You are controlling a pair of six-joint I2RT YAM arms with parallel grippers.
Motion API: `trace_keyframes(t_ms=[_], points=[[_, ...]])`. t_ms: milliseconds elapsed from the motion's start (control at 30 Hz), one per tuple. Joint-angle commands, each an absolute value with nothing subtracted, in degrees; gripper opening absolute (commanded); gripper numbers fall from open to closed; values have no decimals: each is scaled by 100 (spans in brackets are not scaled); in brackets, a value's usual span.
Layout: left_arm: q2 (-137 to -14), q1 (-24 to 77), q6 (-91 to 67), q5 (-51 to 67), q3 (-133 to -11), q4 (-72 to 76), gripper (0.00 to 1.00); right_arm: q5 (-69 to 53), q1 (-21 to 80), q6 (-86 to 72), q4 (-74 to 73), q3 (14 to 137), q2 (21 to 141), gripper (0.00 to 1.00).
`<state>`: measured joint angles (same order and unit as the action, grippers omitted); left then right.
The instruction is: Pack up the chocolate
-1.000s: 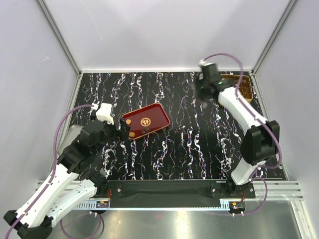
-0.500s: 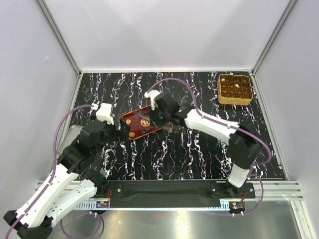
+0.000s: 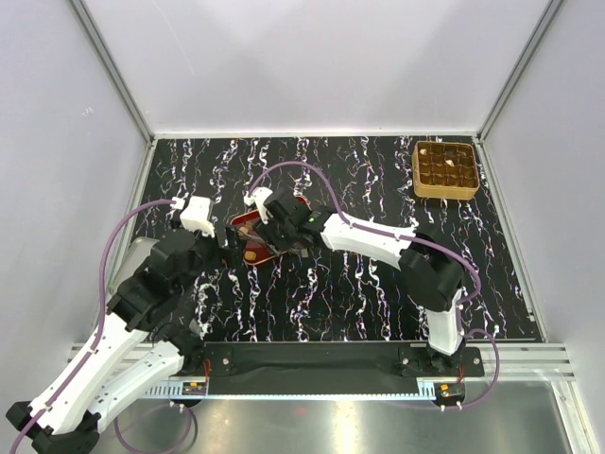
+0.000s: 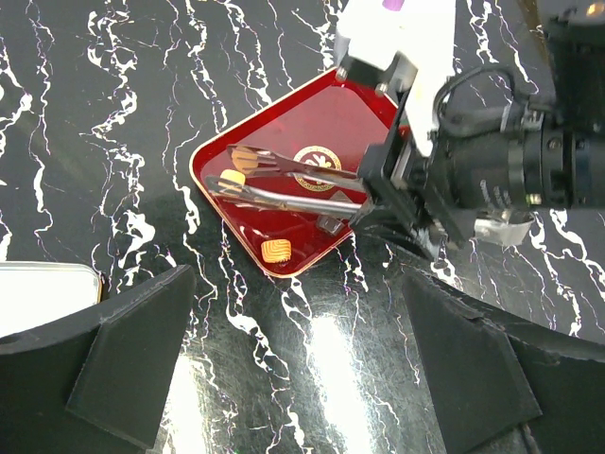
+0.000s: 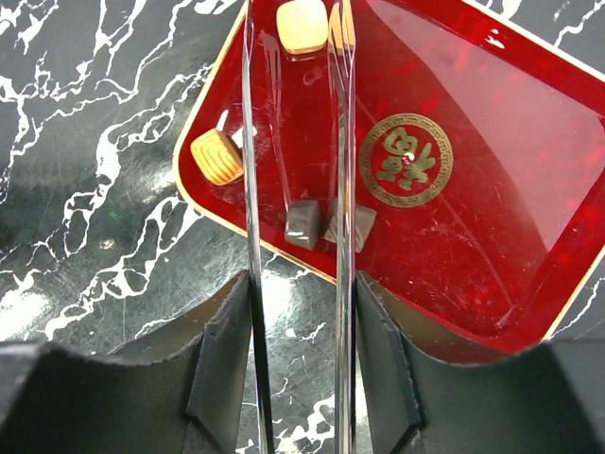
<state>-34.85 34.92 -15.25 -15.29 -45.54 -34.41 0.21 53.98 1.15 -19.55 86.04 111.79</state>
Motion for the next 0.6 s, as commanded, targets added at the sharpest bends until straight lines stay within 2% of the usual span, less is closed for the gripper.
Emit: trace_keyframes(t_ms=[0,567], points=[[-3428,3489,-1503,-1626,-4588,-3226,99,325,5511,360,-1802,8859,11215,52],[-3428,3480,-1512,-1644,-4588,-3234,99,686,5704,580,-1881,8956,11496,48]])
